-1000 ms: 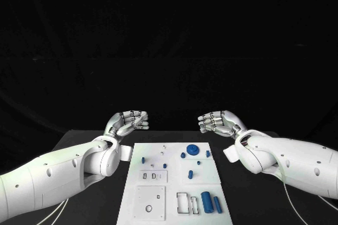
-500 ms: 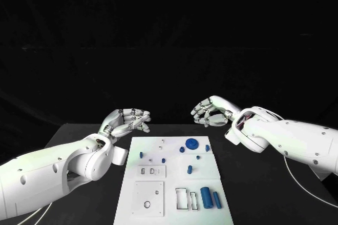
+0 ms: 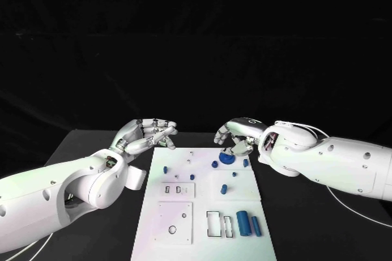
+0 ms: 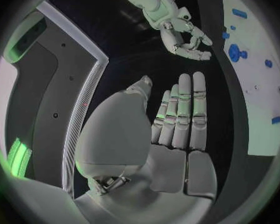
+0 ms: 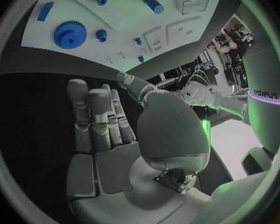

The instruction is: Assemble the parts on the task board

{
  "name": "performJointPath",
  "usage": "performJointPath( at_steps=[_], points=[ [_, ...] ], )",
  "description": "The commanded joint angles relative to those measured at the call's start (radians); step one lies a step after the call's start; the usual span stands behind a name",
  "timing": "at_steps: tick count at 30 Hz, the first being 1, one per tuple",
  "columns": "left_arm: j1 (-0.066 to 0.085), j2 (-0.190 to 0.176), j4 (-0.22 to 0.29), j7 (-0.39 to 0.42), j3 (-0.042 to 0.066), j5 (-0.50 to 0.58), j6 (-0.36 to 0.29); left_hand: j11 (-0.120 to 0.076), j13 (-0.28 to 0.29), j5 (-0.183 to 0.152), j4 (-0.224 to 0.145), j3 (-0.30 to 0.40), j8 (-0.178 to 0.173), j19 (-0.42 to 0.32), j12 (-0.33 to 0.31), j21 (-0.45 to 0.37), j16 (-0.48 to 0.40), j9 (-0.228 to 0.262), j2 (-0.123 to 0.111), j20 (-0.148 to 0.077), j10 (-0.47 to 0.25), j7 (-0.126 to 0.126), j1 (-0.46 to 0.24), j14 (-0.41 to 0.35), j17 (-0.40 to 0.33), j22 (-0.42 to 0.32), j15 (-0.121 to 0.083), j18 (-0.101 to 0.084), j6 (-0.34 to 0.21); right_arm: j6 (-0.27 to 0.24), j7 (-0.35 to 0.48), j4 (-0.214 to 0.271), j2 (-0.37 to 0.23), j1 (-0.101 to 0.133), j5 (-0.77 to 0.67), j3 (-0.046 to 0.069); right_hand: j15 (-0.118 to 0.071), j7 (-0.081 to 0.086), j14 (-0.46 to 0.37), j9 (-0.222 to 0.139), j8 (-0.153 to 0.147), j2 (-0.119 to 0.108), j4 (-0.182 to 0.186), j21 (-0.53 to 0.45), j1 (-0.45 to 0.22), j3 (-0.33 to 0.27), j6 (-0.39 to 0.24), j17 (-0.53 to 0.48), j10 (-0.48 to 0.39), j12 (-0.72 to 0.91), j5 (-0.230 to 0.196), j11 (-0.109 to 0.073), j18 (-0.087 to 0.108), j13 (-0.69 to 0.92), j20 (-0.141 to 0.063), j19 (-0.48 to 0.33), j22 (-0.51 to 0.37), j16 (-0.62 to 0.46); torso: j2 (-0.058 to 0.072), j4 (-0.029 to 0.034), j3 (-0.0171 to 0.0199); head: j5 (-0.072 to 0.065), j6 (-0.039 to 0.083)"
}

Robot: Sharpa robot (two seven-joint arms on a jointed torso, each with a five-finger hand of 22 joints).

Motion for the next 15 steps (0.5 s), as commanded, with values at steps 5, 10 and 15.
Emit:
performJointPath(
  at_steps=[5,10,15],
  points=[
    [0.008,-0.010,0.019,-0.004,0.009,0.011,0.016,0.003,0.001,-0.005,-0.001,-0.008,-0.006,-0.010,-0.009,0.010,0.010,-0.001,0.000,0.002,-0.010,0.001,-0.012,-0.014,0.010,0.006,0.001,0.008,-0.005,0.068,-0.076,-0.001,0.008,-0.017,-0.134,-0.004,0.005,0.000,0.030,0.012,-0.007,-0.011,0.017,0.102,0.001,0.005,-0.016,0.141,-0.024,0.015,-0.010,0.003,-0.038,0.001,0.003,0.084,0.156,0.150,0.028,0.0056,-0.0055,0.001,-0.006],
    [0.011,-0.015,0.025,-0.004,0.011,0.018,0.016,0.005,0.002,-0.005,0.000,-0.012,-0.009,-0.016,-0.014,0.018,0.015,-0.001,0.000,0.003,-0.015,0.003,-0.015,-0.022,0.019,0.011,0.003,0.008,-0.007,0.073,-0.081,-0.008,0.017,-0.024,-0.141,-0.005,0.006,0.003,0.036,0.018,-0.004,-0.011,0.023,0.134,0.003,0.009,-0.013,0.185,-0.027,0.021,-0.010,0.003,-0.046,0.001,0.005,0.112,0.207,0.196,0.036,0.0093,-0.0062,-0.003,-0.005],
    [0.014,-0.018,0.028,-0.004,0.012,0.027,0.015,0.007,0.002,-0.005,0.000,-0.015,-0.011,-0.021,-0.017,0.024,0.019,-0.001,0.001,0.005,-0.019,0.004,-0.018,-0.029,0.026,0.014,0.004,0.007,-0.009,0.076,-0.081,-0.017,0.028,-0.034,-0.143,-0.005,0.007,0.005,0.037,0.020,-0.003,-0.010,0.025,0.148,0.002,0.011,-0.011,0.199,-0.028,0.023,-0.012,0.003,-0.050,0.001,0.005,0.124,0.230,0.211,0.043,0.0132,-0.0069,-0.003,-0.007]
  ],
)
